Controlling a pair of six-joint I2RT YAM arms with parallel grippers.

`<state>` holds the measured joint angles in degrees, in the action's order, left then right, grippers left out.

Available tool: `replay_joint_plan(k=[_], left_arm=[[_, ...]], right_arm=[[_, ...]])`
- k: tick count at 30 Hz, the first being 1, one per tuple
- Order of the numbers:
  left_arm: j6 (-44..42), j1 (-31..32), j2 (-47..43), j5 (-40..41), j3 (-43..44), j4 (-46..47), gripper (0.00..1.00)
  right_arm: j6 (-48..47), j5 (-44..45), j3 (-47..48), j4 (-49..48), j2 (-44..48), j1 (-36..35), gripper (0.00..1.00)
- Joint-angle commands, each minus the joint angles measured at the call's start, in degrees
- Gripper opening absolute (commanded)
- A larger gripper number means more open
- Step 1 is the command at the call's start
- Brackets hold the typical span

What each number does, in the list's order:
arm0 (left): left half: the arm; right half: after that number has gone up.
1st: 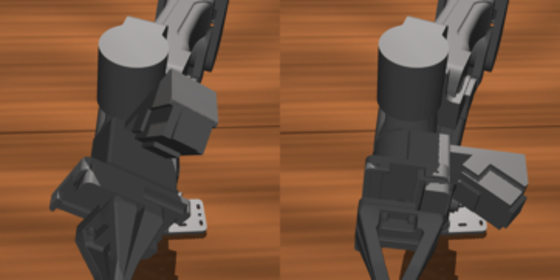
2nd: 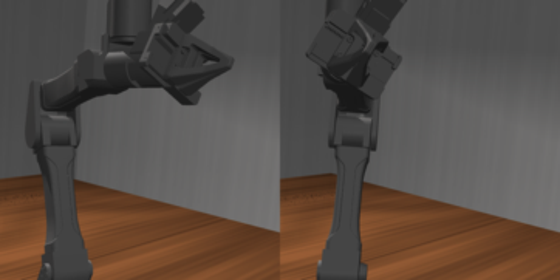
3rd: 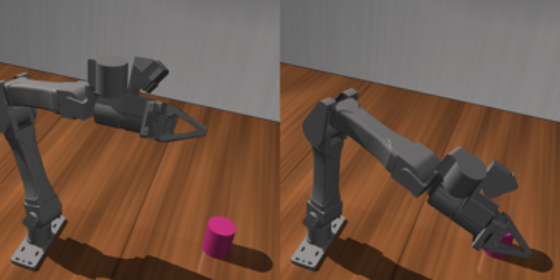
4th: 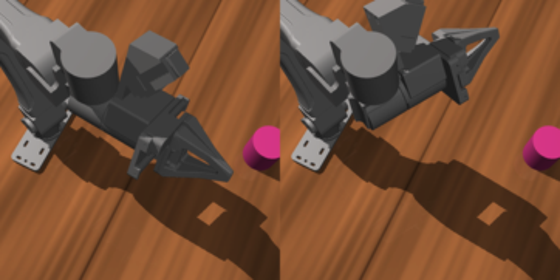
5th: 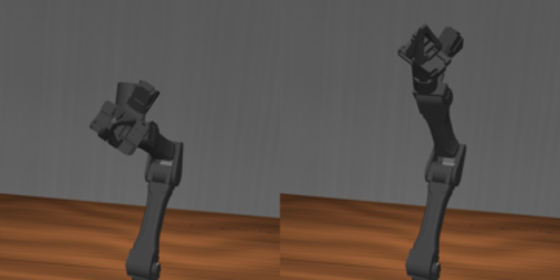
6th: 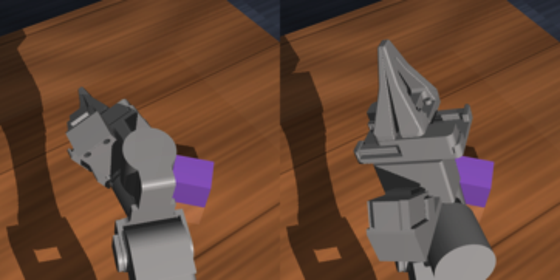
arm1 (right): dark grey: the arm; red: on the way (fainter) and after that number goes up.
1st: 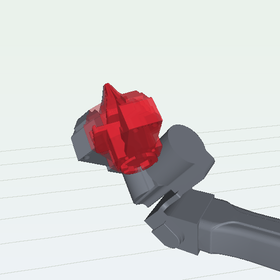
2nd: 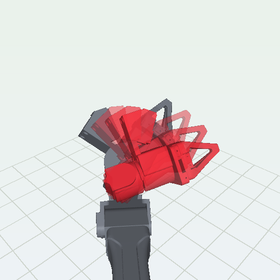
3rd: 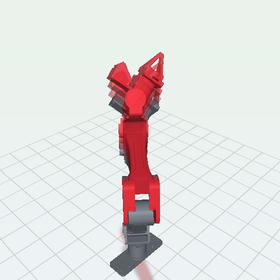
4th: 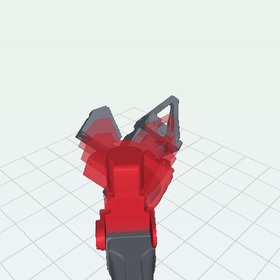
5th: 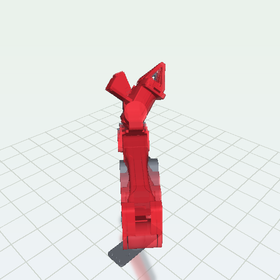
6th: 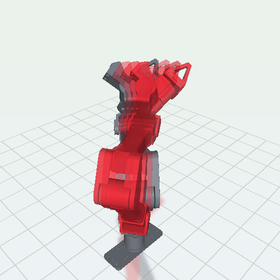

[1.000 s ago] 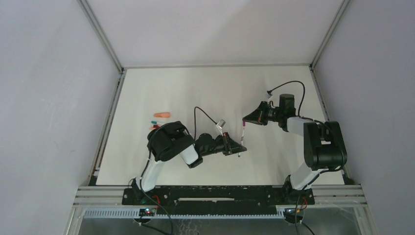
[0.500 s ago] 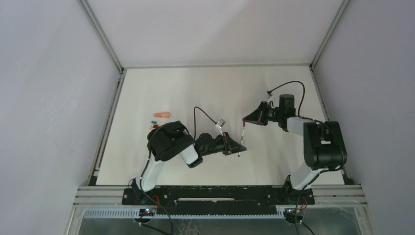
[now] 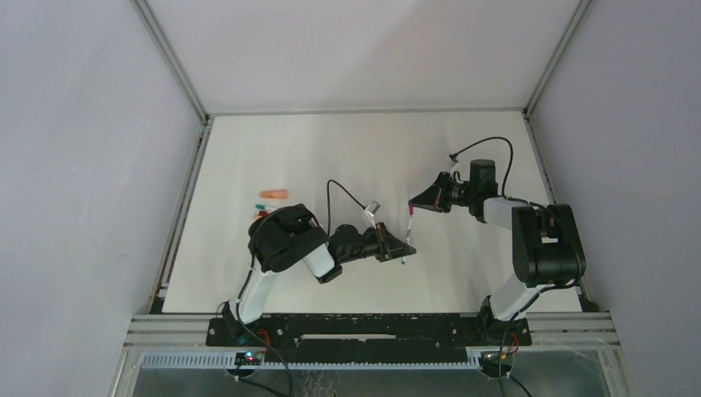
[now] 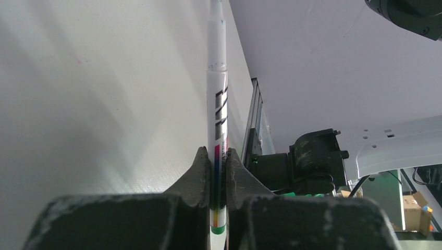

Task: Insert the pens into the pen caps
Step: Insert the pen cap onto the pen.

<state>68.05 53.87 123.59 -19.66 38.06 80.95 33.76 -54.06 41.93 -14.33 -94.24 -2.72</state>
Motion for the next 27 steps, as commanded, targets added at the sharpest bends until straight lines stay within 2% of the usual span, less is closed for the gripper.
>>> replay_joint_plan(k=[1, 27], left_arm=[[-0.50, -0.50, -2.27, 0.92, 0.93, 2.81, 0.00], [0.74, -3.43, -1.88, 3.22, 3.41, 2.85, 0.00]], right_arm=[[-1.22, 0.44, -0.26, 0.00, -0.60, -0.46, 0.00], [-0.70, -0.81, -1.06, -2.08, 2.75, -2.98, 0.00]])
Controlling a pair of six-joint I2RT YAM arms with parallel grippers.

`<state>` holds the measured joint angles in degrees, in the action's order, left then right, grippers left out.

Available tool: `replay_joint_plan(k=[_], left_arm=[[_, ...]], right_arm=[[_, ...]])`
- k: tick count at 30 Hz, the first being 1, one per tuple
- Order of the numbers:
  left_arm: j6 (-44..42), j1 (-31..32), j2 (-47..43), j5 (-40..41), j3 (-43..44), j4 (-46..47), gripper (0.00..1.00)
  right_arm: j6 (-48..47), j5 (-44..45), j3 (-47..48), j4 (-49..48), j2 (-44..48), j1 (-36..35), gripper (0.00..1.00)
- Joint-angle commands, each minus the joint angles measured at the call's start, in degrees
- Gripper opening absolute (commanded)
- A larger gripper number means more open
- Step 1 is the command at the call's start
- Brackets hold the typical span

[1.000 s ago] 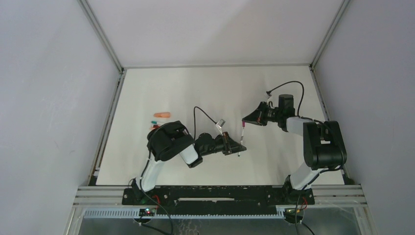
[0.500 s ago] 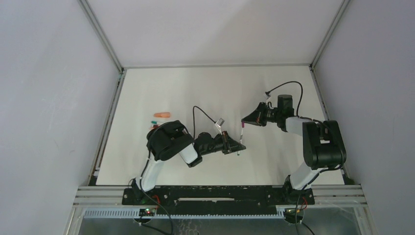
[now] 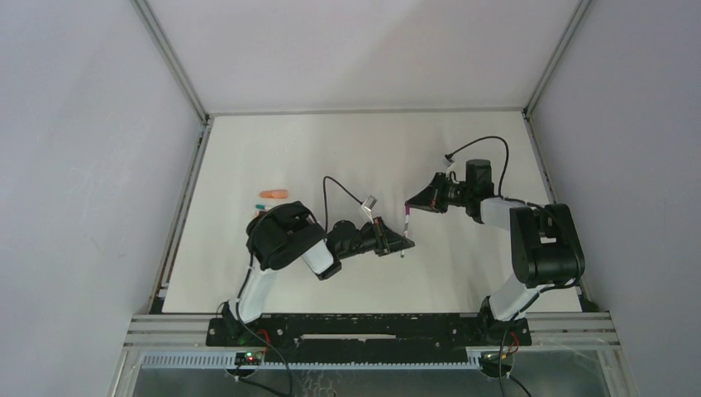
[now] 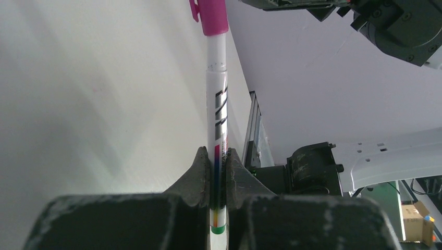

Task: Insert the pens into the pen caps
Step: Insert the pen cap onto the pen.

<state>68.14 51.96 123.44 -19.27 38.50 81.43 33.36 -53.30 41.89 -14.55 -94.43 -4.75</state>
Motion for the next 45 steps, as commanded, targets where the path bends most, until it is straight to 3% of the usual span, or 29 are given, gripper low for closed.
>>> replay_joint_plan(k=[1, 11, 18, 20, 24, 27, 33, 37, 40, 42, 45], left_arm=[[1.01, -1.79, -1.67, 3.29, 3.17, 2.36, 0.00], [0.83, -2.65, -1.73, 7.42, 5.40, 2.32, 0.00], [-14.23, -2.91, -7.55, 8.35, 3.71, -0.56, 0.00], [-20.78, -2.87, -9.80, 8.27, 2.11, -1.13, 0.00], [-33.39, -2.66, -14.04, 8.19, -2.13, -0.87, 0.00], [-40.82, -2.34, -17.15, 7.89, -4.91, -0.81, 0.00], [-53.51, -0.19, -24.01, 7.29, -9.88, -0.79, 0.00], [-62.58, 1.53, -29.36, 6.98, -13.63, -2.07, 0.00], [-67.34, 3.03, -32.11, 7.12, -16.05, -3.85, 0.00], [-69.76, 3.90, -32.36, 6.24, -17.16, -3.42, 0.00], [-72.79, 5.62, -30.79, 3.77, -17.82, -0.72, 0.00]], right_arm=[[-0.24, -1.71, -1.02, -2.01, 3.39, -1.02, 0.00], [-1.63, -2.44, -1.20, -3.30, 8.21, -2.54, 0.00], [-8.56, -4.67, -0.76, -1.42, 15.12, -3.07, 0.13], [-13.15, -5.70, 1.00, 3.45, 17.73, -3.02, 0.26], [-21.99, -6.97, 3.72, 11.02, 24.53, -1.95, 0.63], [-29.43, -9.42, 6.29, 18.30, 30.26, -0.98, 0.76], [-52.01, -13.42, 13.76, 37.34, 38.37, 0.70, 0.83], [-71.90, -21.41, 16.89, 53.34, 37.86, 0.22, 0.88], [-75.14, -24.40, 16.97, 57.02, 37.10, -1.74, 0.90], [-82.56, -25.68, 16.81, 61.54, 36.19, -3.58, 0.90], [-85.97, -25.27, 15.47, 60.70, 35.06, -5.09, 0.89]])
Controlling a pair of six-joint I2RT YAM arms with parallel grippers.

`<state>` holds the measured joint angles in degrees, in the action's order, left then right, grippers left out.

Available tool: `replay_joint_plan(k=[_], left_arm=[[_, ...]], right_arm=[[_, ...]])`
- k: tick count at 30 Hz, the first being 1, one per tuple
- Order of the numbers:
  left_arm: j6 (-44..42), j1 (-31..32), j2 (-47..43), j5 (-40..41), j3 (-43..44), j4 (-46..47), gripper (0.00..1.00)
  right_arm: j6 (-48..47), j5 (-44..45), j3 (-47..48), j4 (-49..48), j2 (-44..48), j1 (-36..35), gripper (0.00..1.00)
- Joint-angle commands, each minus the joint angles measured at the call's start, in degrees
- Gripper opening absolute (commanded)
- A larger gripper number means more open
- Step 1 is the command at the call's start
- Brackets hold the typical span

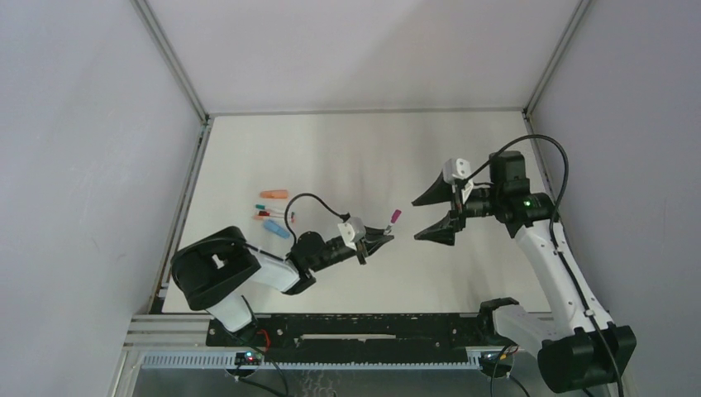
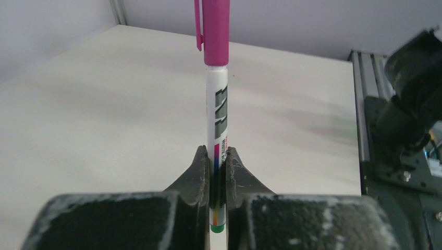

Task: Insert the pens into the pen caps
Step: Insert the pen cap onto the pen, then press the pen cap onto the pen.

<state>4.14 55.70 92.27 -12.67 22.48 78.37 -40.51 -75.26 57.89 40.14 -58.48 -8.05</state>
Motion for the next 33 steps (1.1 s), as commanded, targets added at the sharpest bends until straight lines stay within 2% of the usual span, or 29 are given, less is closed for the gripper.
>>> replay_joint_plan(k=[1, 6, 8, 13, 16, 21, 23, 27, 33], left_arm=[[-10.34, 2.58, 0.90, -3.17, -1.67, 2.47, 0.00], [-17.11, 6.33, 2.85, 0.24, -0.92, 2.41, 0.00], [-16.94, 6.67, 2.92, 2.93, -0.71, 2.40, 0.00], [-16.54, 6.77, 2.87, 5.30, -0.66, 2.45, 0.00], [-16.27, 6.79, 2.73, 6.67, -0.85, 2.41, 0.00], [-16.10, 6.88, 2.67, 8.38, -0.84, 2.41, 0.00], [-15.94, 7.03, 2.55, 10.38, -0.86, 2.40, 0.00], [-16.82, 8.25, 2.35, 18.65, -0.90, 2.41, 0.00], [-18.22, 10.13, 2.75, 25.44, -0.26, 2.32, 0.00]], right_arm=[[-12.61, -2.97, -0.58, 5.82, -1.10, -1.93, 0.88], [-10.13, -1.23, -0.96, 3.35, -3.04, -3.84, 0.82], [-5.35, 0.55, -2.50, -0.38, -3.15, -4.75, 0.80], [-5.63, 2.55, -4.57, -1.18, -3.20, -6.19, 0.79], [-3.41, 3.10, -5.33, -2.89, -3.45, -6.51, 0.70], [-0.29, 2.81, -5.96, -5.19, -3.40, -6.93, 0.66], [3.10, 4.21, -6.47, -7.75, -3.15, -7.10, 0.68], [14.19, 9.49, -8.42, -15.26, -2.45, -7.60, 0.79], [25.78, 10.76, -9.51, -22.51, -2.87, -7.68, 0.85]])
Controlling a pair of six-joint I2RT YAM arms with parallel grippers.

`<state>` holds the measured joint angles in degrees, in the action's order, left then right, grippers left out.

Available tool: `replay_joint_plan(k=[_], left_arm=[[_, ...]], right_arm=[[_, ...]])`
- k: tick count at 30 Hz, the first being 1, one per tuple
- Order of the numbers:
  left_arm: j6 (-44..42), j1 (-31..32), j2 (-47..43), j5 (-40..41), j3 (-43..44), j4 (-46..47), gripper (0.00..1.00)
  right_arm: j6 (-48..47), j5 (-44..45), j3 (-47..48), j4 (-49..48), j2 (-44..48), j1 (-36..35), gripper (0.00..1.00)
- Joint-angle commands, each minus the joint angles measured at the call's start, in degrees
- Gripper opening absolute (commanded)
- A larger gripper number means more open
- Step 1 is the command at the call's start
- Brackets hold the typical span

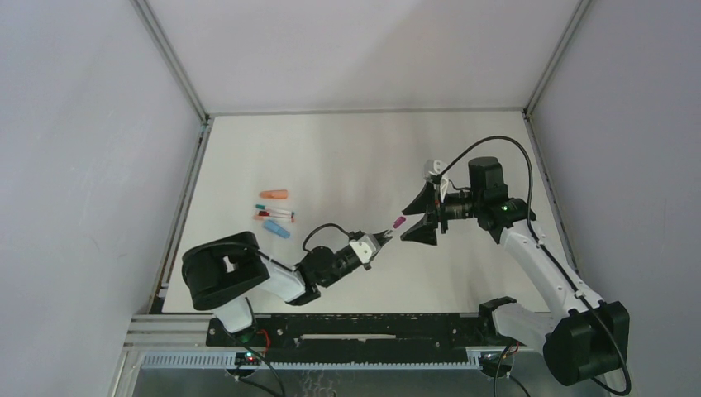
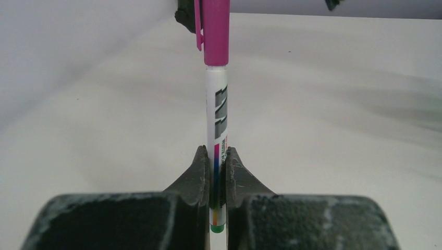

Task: Insert the pens into the pen caps
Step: Press the pen cap onto the pen.

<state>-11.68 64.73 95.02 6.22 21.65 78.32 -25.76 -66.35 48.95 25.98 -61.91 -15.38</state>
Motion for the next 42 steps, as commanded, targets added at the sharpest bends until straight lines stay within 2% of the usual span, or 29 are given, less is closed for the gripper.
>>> replay_joint_plan(k=[1, 5, 15, 21, 23, 27, 32, 37, 42], left_arm=[[-2.58, 1.25, 0.07, 6.88, 0.66, 2.37, 0.00], [-2.82, 1.62, 0.48, 7.20, 1.06, 2.35, 0.00], [-2.73, 1.89, 1.22, 7.08, 1.69, 2.18, 0.00], [-2.64, 1.89, 1.31, 7.08, 1.80, 2.18, 0.00], [-2.59, 1.89, 1.35, 7.12, 1.82, 2.13, 0.00], [-2.27, 1.90, 1.09, 7.37, 1.73, 2.14, 0.00], [-0.18, 1.90, 0.63, 8.33, 1.77, 2.36, 0.00], [4.72, 1.24, -0.17, 5.75, 2.55, 2.81, 0.00], [7.88, -2.57, -2.63, 1.37, 1.26, 4.85, 0.00]], right_arm=[[12.41, 2.33, -0.65, -9.23, 0.49, -0.36, 0.85], [16.35, 4.85, -1.36, -12.21, 0.62, -0.59, 0.83], [19.18, 6.32, -1.97, -14.54, -0.16, -2.15, 0.67], [18.99, 7.31, -2.02, -14.55, -0.45, -2.63, 0.54], [18.84, 7.77, -2.02, -14.51, -0.57, -2.77, 0.47], [18.27, 9.29, -2.02, -14.38, -0.75, -3.24, 0.23], [17.88, 10.32, -2.02, -13.69, -1.50, -4.25, 0.05], [18.11, 9.10, -2.36, -13.92, -4.98, -6.85, 0.01], [19.01, 5.79, -2.37, -13.69, -11.04, -9.70, 0.00]])
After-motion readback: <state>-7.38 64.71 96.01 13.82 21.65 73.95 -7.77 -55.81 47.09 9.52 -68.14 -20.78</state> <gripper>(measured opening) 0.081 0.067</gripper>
